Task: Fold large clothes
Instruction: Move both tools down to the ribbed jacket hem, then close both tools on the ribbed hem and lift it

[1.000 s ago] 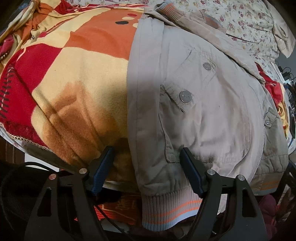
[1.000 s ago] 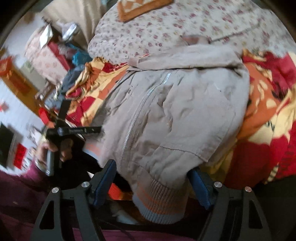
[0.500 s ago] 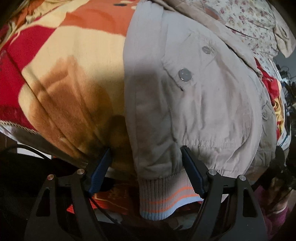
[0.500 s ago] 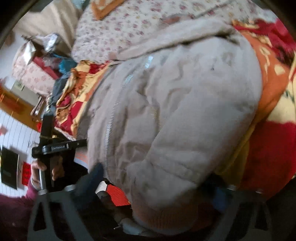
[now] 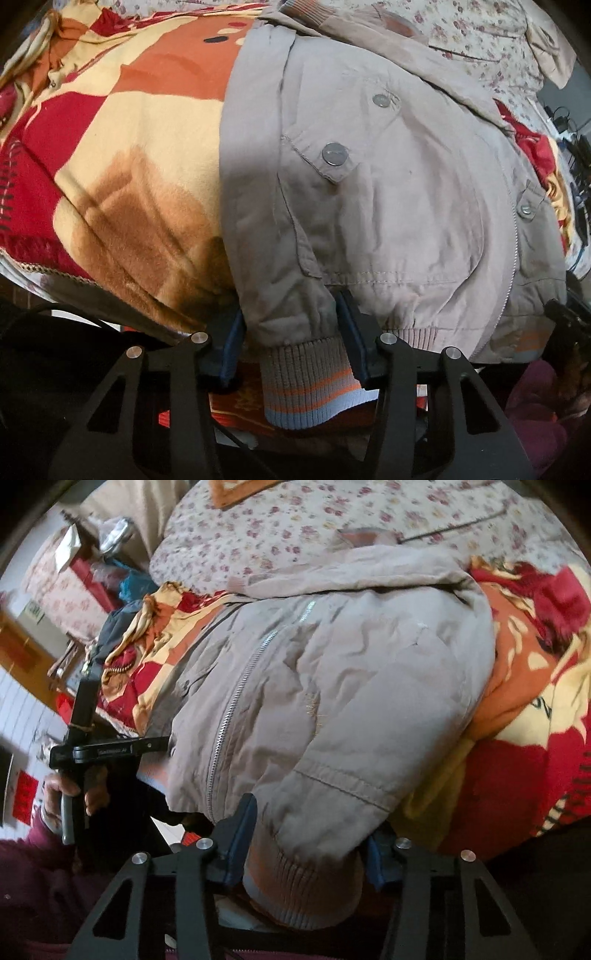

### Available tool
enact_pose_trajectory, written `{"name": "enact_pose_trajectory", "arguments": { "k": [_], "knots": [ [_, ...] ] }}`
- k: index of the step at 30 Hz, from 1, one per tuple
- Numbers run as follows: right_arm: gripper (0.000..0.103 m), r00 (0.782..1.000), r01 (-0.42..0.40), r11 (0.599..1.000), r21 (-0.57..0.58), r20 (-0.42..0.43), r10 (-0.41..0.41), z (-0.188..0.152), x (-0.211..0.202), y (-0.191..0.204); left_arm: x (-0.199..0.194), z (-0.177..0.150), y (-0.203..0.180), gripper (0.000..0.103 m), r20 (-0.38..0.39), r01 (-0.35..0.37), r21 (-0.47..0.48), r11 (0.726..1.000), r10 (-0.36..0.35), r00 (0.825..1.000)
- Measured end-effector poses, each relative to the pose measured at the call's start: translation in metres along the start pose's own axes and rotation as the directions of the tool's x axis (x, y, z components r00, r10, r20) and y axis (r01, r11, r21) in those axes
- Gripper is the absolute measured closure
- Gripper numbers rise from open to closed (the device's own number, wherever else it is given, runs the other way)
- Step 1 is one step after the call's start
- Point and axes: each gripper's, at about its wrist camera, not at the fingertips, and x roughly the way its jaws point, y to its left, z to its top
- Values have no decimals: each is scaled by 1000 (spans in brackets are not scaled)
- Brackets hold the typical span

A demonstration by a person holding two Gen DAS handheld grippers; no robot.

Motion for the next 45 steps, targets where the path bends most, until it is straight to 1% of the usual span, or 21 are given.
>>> {"name": "enact_pose_trajectory", "arguments": {
  "k": [1,2,3,6,10,12,13,14,15,16,17,19,22,24,27,30,34,37,41,43,45],
  "knots": [
    [52,1000,3,1000,-1,-6,-3,0,3,1,1,0,-1,56,1,-3,-2,1000,3,1000],
    [49,1000,8,1000,4,-17,-8,0,7,0,1,0,1,56,0,-3,-4,1000,3,1000],
    [43,1000,9,1000,16,-21,-9,0,11,0,1,0,1,56,-1,-1,-5,1000,1,1000],
    [29,1000,-4,1000,27,-24,4,-1,17,1,4,3,-2,56,-3,3,-13,1000,-3,1000],
    [30,999,27,999,-19,-25,-27,-1,17,11,2,0,0,56,-2,-1,-14,1000,1,1000],
    [41,998,52,997,-52,-27,-53,-2,16,16,1,-1,2,56,-1,-3,-11,1000,3,1000],
    [50,997,72,994,-80,-25,-74,-2,15,20,1,-1,1,56,1,-5,-5,1000,5,1000],
    [62,996,84,992,-94,-20,-86,-2,13,22,0,-2,-1,65,8,-4,13,1000,4,1000],
    [68,996,88,991,-101,-9,-89,-1,9,21,-2,-3,-5,81,14,0,32,999,0,1000],
    [69,997,82,991,-103,-2,-83,0,7,21,-6,-3,-9,86,28,0,59,998,-2,1000],
    [73,997,83,991,-107,2,-83,0,5,22,-12,-2,-12,88,42,23,78,997,-26,999],
    [78,997,73,990,-122,15,-72,2,0,23,-23,2,-11,89,52,76,78,994,-80,995],
    [83,998,-6,996,-92,58,12,13,-16,19,-45,16,-3,89,88,148,51,988,-153,984],
    [84,989,-71,996,-62,123,78,24,-34,13,-59,26,1,89,118,179,35,983,-182,976],
    [85,969,-114,992,-49,214,122,42,-57,8,-75,45,5,89,164,216,24,976,-217,962],
    [85,953,-116,992,-40,277,123,60,-70,5,-90,66,4,89,221,217,27,976,-217,951],
    [86,936,-99,995,-4,340,94,89,-75,-4,-104,100,7,89,298,213,4,977,-204,932],
    [86,921,-78,996,47,387,53,116,-74,-18,-111,134,12,89,366,184,-29,982,-161,916],
    [86,910,-7,997,82,415,-28,156,-65,-37,-110,185,21,89,414,198,-80,977,-148,898],
    [86,909,7,994,112,413,-53,178,-57,-50,-103,216,19,89,421,193,-94,977,-136,897],
    [86,910,15,987,158,408,-79,200,-48,-67,-94,238,14,89,415,190,-101,976,-132,900]
  ]
}}
